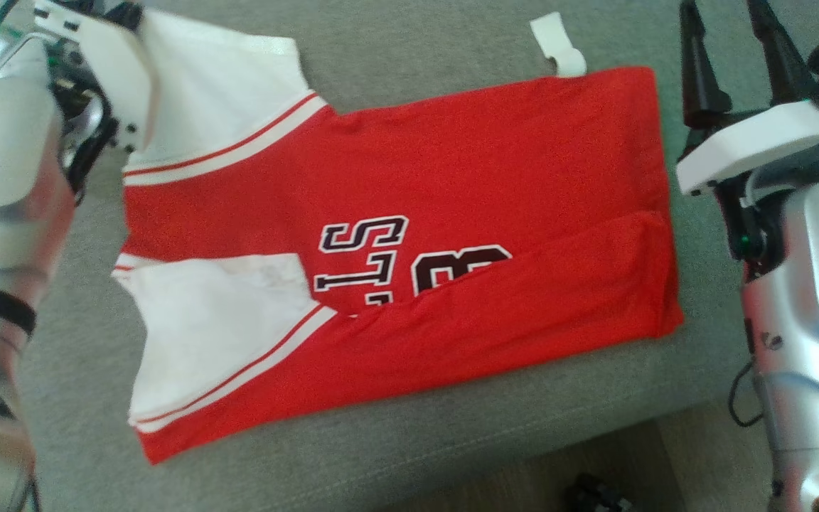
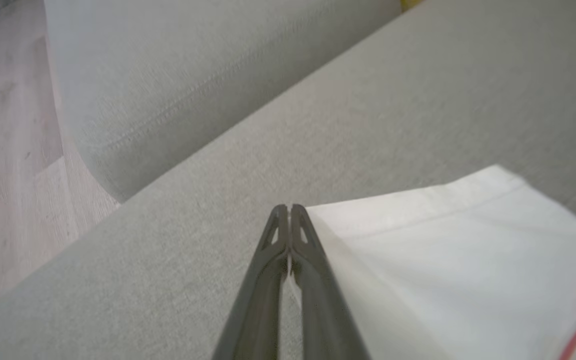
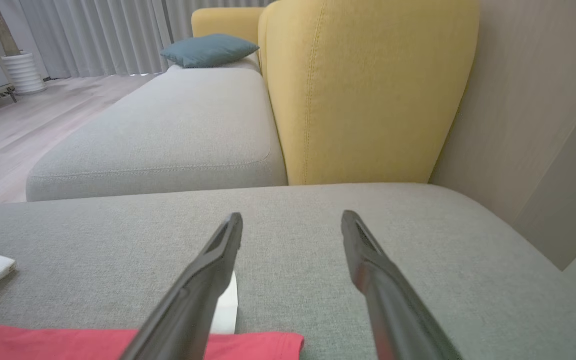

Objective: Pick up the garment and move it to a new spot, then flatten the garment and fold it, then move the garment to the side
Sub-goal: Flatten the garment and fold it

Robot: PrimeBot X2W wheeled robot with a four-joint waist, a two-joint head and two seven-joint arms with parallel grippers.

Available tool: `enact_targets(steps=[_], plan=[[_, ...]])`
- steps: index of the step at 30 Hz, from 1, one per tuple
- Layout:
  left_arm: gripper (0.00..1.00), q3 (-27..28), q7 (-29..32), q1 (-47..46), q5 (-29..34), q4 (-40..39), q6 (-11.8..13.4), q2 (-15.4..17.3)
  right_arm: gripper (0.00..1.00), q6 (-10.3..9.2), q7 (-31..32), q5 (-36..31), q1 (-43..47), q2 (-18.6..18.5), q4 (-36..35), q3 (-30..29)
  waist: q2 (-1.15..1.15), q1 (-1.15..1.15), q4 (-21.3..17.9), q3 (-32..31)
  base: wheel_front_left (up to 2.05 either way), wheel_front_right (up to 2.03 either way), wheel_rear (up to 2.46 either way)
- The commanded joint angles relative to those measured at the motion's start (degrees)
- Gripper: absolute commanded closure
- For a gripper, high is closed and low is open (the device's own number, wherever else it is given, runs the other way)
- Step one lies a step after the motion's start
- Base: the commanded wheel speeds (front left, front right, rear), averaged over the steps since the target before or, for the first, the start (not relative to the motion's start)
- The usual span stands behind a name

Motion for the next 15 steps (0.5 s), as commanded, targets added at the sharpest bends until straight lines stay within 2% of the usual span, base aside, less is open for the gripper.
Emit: enact_targets(steps=[1, 8, 15], plan=[[1.0, 2.48, -2.46, -2.65, -0.85, -2.33, 0.74, 1.1, 0.0, 0.2, 0.77, 0.81, -1.17, -0.74, -0.94, -0.32, 0.0, 0.0, 2.23, -1.71, 0.0, 0.0, 0.0], [1.0, 3.62, -10.66, 0.89, -2.28, -7.85, 2.73, -0.87, 0.0, 0.2, 3.46, 3.39, -1.14, -3.15, 2.88, -1.7, 0.0, 0.0, 7.15, -4.68, 0.0, 0.0, 0.0], [1.0, 2.96, -11.44, 5.52, -2.86, -15.39, 3.71, -0.62, 0.0, 0.2, 7.05, 7.52, -1.71, -5.47, 7.69, -1.25, 0.0, 0.0, 9.57, -5.83, 0.0, 0.0, 0.0]])
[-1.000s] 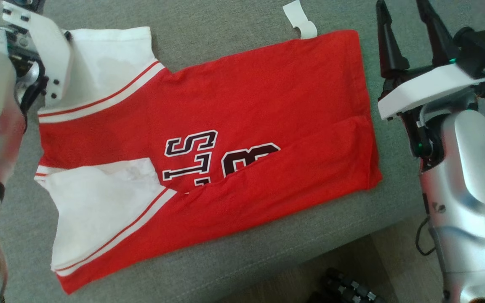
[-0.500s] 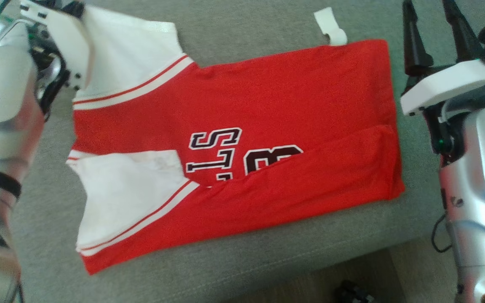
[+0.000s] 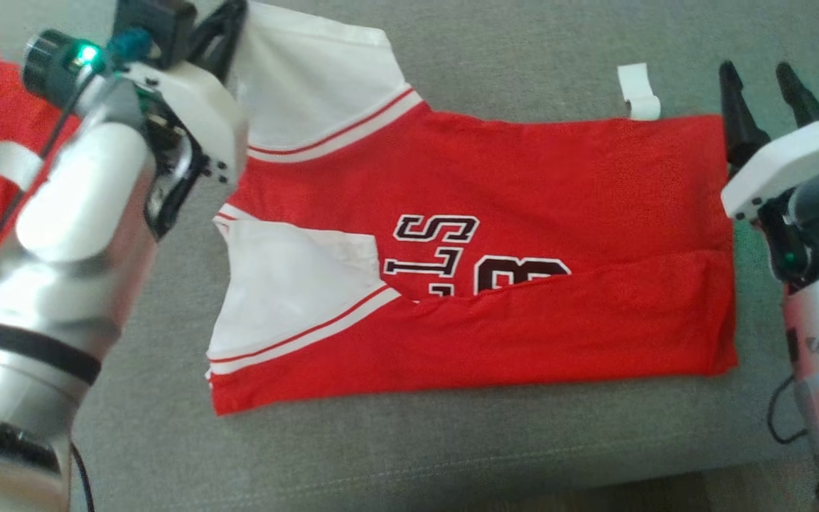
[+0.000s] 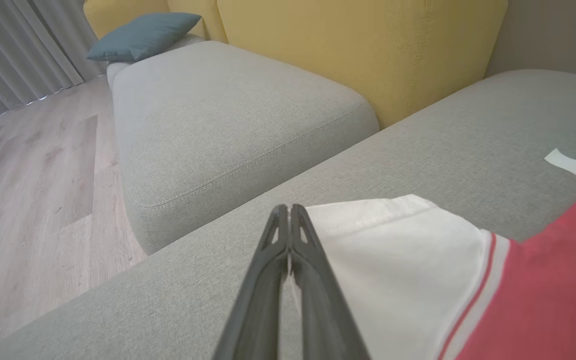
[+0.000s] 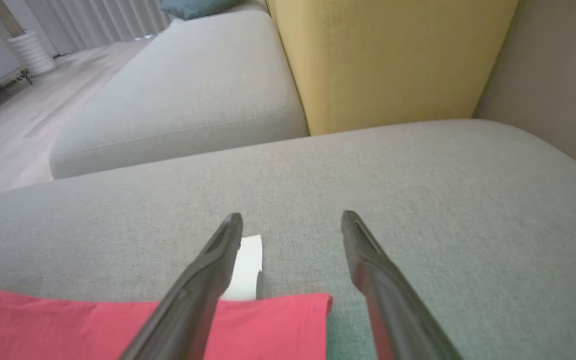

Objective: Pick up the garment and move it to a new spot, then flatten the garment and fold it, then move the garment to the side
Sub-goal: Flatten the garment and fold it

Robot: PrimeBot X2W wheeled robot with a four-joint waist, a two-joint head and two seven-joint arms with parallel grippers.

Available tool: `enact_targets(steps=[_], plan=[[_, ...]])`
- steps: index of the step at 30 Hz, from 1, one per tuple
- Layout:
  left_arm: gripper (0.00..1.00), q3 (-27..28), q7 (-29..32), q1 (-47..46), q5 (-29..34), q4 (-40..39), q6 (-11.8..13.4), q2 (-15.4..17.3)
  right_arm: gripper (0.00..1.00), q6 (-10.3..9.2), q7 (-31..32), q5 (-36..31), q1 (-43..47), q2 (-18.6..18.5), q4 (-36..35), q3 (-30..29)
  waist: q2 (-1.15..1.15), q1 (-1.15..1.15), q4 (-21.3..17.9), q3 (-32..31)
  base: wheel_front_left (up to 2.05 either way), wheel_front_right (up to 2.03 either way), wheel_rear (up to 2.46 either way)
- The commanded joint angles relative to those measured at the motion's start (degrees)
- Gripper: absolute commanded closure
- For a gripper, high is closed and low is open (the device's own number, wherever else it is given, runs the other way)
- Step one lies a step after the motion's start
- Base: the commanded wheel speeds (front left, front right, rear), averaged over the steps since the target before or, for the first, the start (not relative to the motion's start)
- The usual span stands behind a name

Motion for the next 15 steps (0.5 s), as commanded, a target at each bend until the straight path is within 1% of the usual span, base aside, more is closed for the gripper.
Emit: enact_targets(steps=[1, 6, 10, 13, 15], plan=[[1.0, 1.69, 0.02, -2.22, -0.3, -2.08, 0.57, 2.28, 0.0, 0.2, 0.32, 0.39, -1.8, -0.89, -1.45, 1.21, 0.0, 0.0, 0.59, -0.35, 0.0, 0.0, 0.0], [1.0, 1.29, 2.47, 1.08, -0.65, -10.09, 2.2, 4.16, 0.0, 0.2, 3.6, 1.15, -2.51, -3.72, 3.52, 2.96, 0.0, 0.0, 1.32, -0.09, 0.0, 0.0, 0.0], [1.0, 1.04, 4.81, 2.88, -0.75, -15.92, 3.42, 5.92, 0.0, 0.2, 5.56, 2.91, -3.78, -4.56, 6.87, 3.66, 0.0, 0.0, 1.63, 0.59, 0.0, 0.0, 0.0], [1.0, 0.98, 6.33, 3.69, -0.78, -19.42, 4.38, 6.94, 0.0, 0.2, 6.34, 2.55, -5.01, -5.34, 9.13, 4.35, 0.0, 0.0, 1.79, 1.21, 0.0, 0.0, 0.0], [1.0, 0.94, 7.17, 4.08, -0.82, -21.32, 4.85, 7.53, 0.0, 0.2, 6.53, 2.58, -5.9, -5.21, 10.51, 4.44, 0.0, 0.0, 1.87, 1.58, 0.0, 0.0, 0.0]])
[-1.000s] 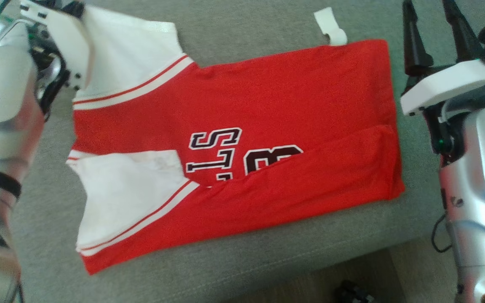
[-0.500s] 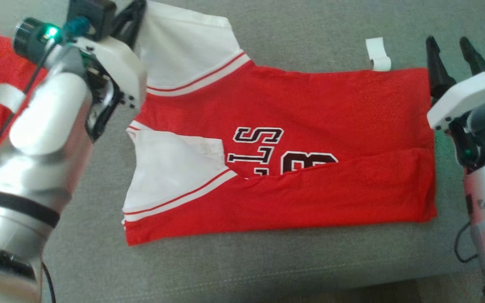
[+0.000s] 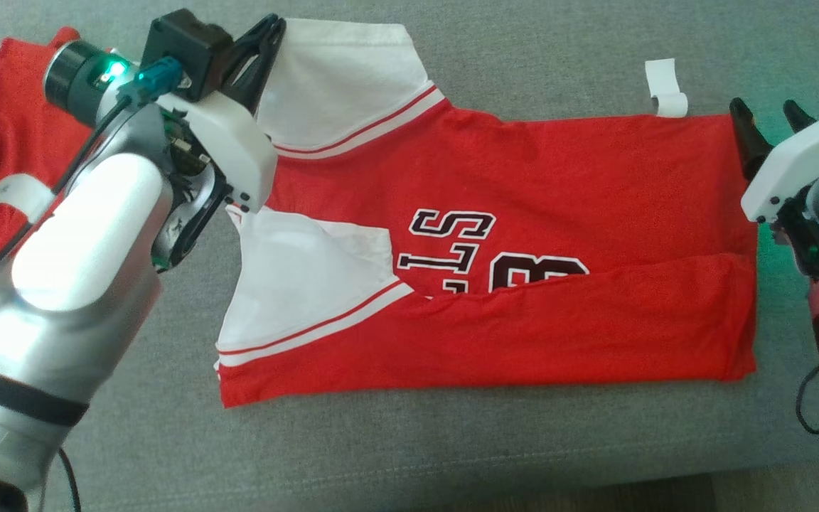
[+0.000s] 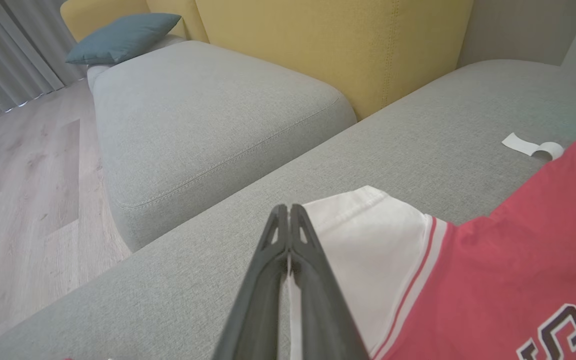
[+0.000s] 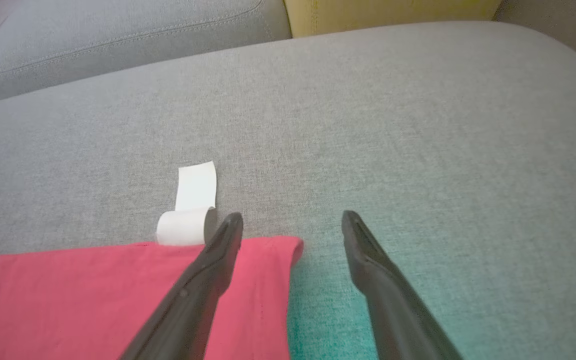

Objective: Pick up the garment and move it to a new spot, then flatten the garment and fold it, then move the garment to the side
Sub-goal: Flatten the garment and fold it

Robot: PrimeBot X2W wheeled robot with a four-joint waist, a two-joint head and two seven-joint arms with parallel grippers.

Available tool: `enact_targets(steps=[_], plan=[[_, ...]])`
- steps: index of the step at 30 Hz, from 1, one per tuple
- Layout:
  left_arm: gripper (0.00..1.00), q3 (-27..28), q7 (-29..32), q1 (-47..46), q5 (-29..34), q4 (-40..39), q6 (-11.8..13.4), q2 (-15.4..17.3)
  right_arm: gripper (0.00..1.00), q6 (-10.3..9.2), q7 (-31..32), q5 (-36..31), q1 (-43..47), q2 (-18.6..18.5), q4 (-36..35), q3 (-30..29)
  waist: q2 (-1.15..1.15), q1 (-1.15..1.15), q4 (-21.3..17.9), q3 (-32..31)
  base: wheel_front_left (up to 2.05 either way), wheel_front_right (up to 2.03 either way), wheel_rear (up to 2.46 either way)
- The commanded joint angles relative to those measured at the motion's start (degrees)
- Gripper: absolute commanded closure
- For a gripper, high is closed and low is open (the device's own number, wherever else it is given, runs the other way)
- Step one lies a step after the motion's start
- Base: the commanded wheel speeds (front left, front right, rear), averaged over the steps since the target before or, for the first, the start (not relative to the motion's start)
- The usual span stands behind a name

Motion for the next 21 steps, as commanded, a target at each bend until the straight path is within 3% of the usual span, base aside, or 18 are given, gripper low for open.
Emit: enact_targets(steps=[1, 14, 15, 16, 21], plan=[[1.0, 2.34, 0.56, -1.82, -0.34, -2.91, 0.64, 2.8, 0.0, 0.2, 0.31, -0.38, -1.85, -0.58, -0.54, 1.09, 0.0, 0.0, 0.1, 0.39, 0.0, 0.0, 0.0], [1.0, 2.68, 3.25, -1.89, -0.42, -8.51, 2.44, 5.31, 0.0, 0.2, 6.29, 0.86, -5.54, 0.63, 6.97, 1.48, 0.0, 0.0, 0.23, 2.94, 0.0, 0.0, 0.0], [1.0, 2.81, 3.33, -2.06, -0.41, -8.64, 2.59, 5.5, 0.9, 0.2, 6.57, 1.23, -5.65, 0.66, 6.98, 1.64, 0.0, 0.0, 0.18, 3.14, 0.0, 0.0, 0.0], [1.0, 2.97, 3.36, -2.26, -0.4, -8.73, 2.78, 5.65, 1.0, 0.2, 6.63, 1.49, -5.73, 0.59, 6.94, 1.77, 0.0, 0.0, 0.13, 3.34, 0.0, 0.0, 0.0], [1.0, 3.59, 3.0, -2.95, -0.42, -8.52, 3.53, 6.02, 1.0, 0.2, 4.52, 1.86, -6.24, 0.0, 6.78, 1.63, 0.0, 0.0, -0.09, 3.75, 0.0, 0.0, 0.0]])
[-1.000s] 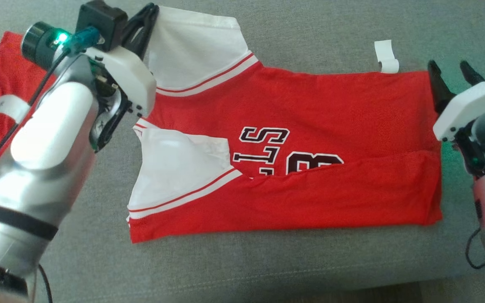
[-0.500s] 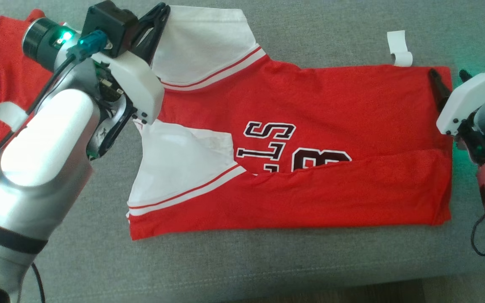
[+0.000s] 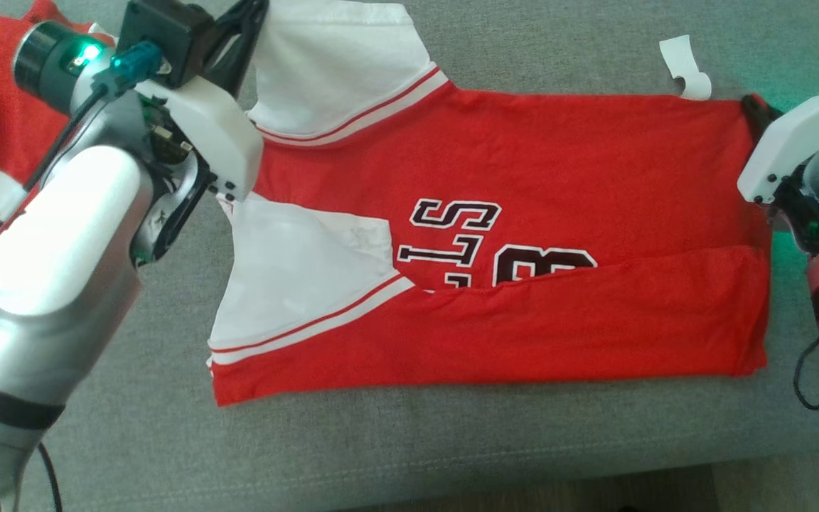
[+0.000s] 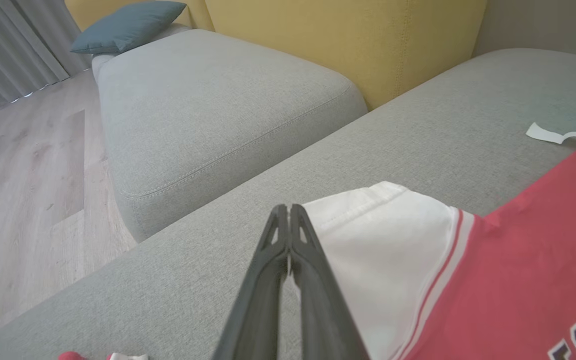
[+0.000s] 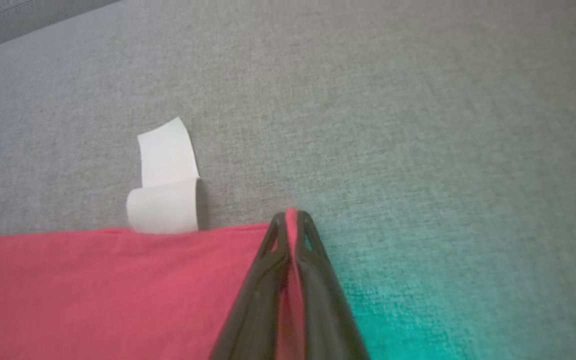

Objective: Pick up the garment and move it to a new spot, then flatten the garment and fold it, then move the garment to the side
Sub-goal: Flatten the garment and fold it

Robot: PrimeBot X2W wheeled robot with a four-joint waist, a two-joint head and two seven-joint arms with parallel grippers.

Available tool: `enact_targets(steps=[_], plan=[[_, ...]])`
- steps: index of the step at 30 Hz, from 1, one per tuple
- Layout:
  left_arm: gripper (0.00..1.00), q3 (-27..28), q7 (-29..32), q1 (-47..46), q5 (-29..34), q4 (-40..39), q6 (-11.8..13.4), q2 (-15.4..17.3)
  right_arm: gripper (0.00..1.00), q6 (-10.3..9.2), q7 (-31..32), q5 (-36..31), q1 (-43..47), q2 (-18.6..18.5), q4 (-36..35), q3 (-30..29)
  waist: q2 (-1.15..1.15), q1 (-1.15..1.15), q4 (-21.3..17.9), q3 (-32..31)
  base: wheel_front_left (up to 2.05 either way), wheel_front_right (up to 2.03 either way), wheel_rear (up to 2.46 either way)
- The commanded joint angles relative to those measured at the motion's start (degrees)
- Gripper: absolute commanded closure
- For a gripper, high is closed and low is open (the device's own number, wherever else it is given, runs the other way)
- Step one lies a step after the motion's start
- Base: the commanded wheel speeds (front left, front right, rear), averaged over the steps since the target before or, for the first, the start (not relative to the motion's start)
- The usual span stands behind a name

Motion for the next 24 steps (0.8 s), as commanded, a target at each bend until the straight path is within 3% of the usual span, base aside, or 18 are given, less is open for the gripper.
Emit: enact_targets(steps=[1, 12, 24], plan=[[1.0, 3.43, -0.23, -2.92, -0.23, -1.43, 0.89, 2.68, 1.0, 0.2, -1.43, 0.19, -0.25, -0.41, -1.01, 0.59, 0.0, 0.0, -0.05, -0.06, 0.0, 0.0, 0.0], [1.0, 5.75, -3.93, -5.3, -0.74, 2.51, 2.88, 1.82, 1.0, 0.2, -11.37, 0.68, -5.35, -1.32, -1.84, 1.13, 0.0, 0.0, 0.38, 0.29, 0.0, 0.0, 0.0], [1.0, 6.32, -8.73, -15.64, 0.62, 13.7, 2.14, -2.48, 1.0, 0.2, -19.24, 0.52, -14.54, -2.65, 0.19, 5.06, 0.0, 0.0, 1.05, 3.29, 0.0, 0.0, 0.0]])
